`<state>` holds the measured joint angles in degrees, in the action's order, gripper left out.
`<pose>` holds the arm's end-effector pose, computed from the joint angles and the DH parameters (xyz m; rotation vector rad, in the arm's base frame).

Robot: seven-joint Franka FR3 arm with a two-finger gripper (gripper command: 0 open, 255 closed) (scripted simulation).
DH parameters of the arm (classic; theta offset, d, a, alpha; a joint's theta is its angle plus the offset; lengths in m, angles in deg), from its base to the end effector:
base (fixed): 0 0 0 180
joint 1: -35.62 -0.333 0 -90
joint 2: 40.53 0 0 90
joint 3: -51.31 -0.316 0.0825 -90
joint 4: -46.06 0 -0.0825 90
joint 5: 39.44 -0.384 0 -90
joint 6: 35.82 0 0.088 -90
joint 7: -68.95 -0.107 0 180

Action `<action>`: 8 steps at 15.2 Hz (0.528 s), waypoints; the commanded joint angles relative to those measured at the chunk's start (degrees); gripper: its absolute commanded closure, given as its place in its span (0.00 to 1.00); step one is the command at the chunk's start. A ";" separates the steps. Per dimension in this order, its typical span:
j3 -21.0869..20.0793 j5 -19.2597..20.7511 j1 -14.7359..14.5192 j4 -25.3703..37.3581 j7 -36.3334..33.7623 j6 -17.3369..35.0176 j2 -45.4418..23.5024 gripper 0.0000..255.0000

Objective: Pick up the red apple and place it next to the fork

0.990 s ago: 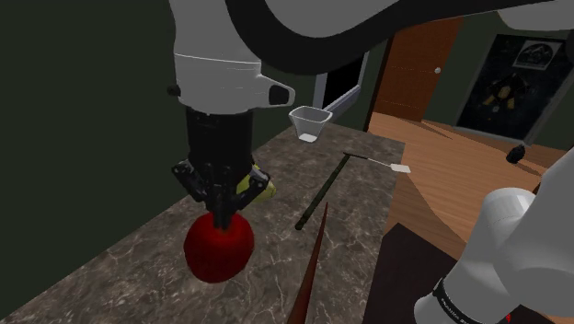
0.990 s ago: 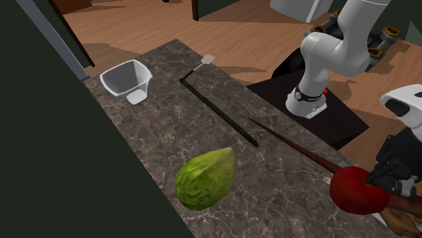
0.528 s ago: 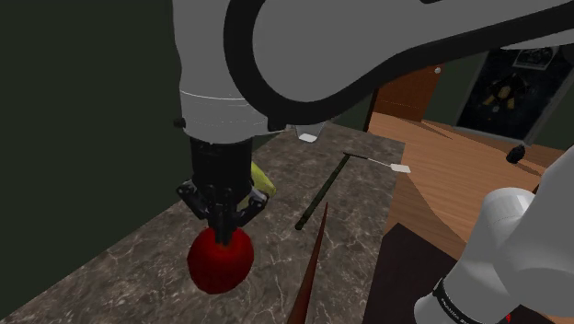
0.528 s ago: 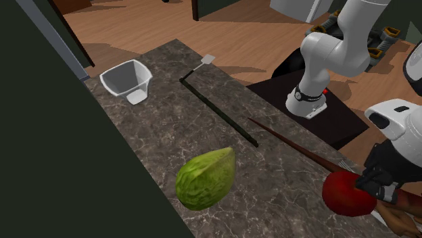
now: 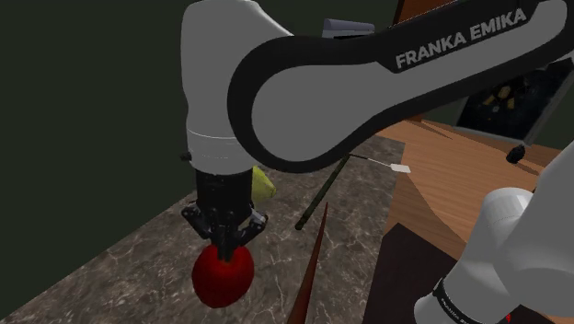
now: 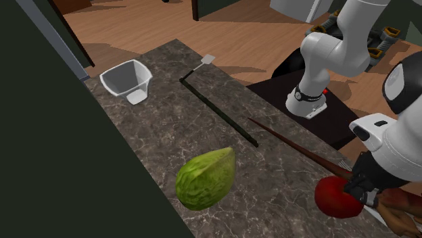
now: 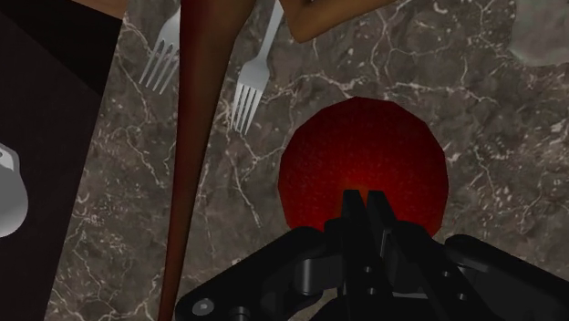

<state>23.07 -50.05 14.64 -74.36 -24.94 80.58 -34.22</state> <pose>0.3314 0.4086 0.4645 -2.7930 1.2836 0.1536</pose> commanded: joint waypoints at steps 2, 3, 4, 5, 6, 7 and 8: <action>-0.22 0.18 -0.09 -1.70 -0.03 2.46 -0.78 1.00; -0.29 0.25 -0.11 -2.21 -0.03 3.24 -1.06 1.00; -0.35 0.33 -0.13 -2.71 -0.04 4.01 -1.36 1.00; -0.41 0.42 -0.15 -3.20 -0.06 4.79 -1.67 1.00; -0.47 0.52 -0.17 -3.68 -0.08 5.57 -2.00 1.00; -0.53 0.62 -0.19 -4.14 -0.11 6.35 -2.34 1.00; -0.59 0.74 -0.21 -4.60 -0.14 7.13 -2.69 1.00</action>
<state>22.56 -49.49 14.45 -78.43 -25.03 86.68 -36.40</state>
